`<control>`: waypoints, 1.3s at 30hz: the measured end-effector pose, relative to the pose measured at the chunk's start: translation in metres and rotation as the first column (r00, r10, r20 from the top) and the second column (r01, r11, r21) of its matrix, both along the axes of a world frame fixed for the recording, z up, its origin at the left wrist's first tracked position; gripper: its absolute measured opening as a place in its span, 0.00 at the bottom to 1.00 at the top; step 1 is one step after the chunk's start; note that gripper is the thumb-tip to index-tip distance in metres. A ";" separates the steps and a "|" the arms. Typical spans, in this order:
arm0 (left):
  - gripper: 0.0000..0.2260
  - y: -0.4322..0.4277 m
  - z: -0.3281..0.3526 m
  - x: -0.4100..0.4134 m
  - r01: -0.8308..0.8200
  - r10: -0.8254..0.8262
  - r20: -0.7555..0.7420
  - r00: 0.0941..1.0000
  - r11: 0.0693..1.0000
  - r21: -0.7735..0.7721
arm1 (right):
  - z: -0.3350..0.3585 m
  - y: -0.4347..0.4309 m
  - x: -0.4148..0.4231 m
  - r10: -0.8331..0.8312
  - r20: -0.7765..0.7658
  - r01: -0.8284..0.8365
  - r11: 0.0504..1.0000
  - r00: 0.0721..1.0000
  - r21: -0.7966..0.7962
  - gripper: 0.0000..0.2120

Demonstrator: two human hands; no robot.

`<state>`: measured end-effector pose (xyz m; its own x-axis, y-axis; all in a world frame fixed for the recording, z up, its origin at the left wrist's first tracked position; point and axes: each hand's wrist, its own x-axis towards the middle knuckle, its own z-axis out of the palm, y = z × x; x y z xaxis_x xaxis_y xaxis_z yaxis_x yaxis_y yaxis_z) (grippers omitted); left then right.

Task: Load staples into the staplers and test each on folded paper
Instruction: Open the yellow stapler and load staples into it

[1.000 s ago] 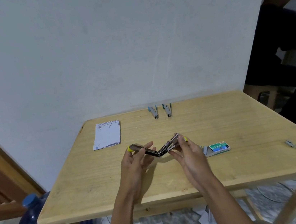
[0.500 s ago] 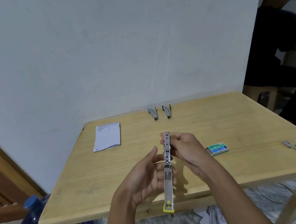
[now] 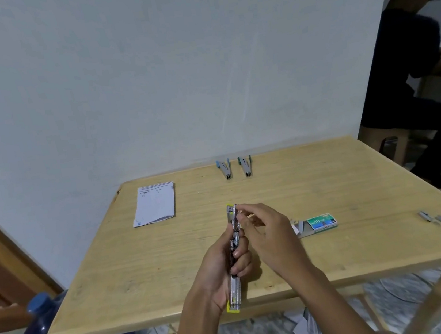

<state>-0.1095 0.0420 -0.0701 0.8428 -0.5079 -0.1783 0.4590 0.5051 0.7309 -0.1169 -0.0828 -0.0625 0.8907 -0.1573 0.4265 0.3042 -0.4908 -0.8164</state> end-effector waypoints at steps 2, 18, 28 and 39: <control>0.18 -0.001 -0.001 0.000 0.000 0.000 -0.003 1.000 1.000 0.024 | -0.001 0.000 0.002 -0.029 0.037 0.030 0.999 0.999 -0.029 0.10; 0.23 0.002 -0.012 0.005 0.014 -0.011 -0.057 0.998 0.998 0.054 | -0.012 0.006 -0.005 -0.010 0.032 0.013 0.994 0.999 -0.106 0.02; 0.25 0.000 -0.010 0.004 -0.009 0.011 -0.029 1.000 0.998 0.068 | -0.010 -0.002 -0.012 0.061 0.079 -0.058 0.998 0.995 -0.037 0.01; 0.25 -0.005 -0.006 0.003 -0.015 0.019 -0.029 0.999 0.990 0.141 | -0.011 -0.004 -0.008 0.109 -0.106 -0.081 0.967 0.988 0.241 0.07</control>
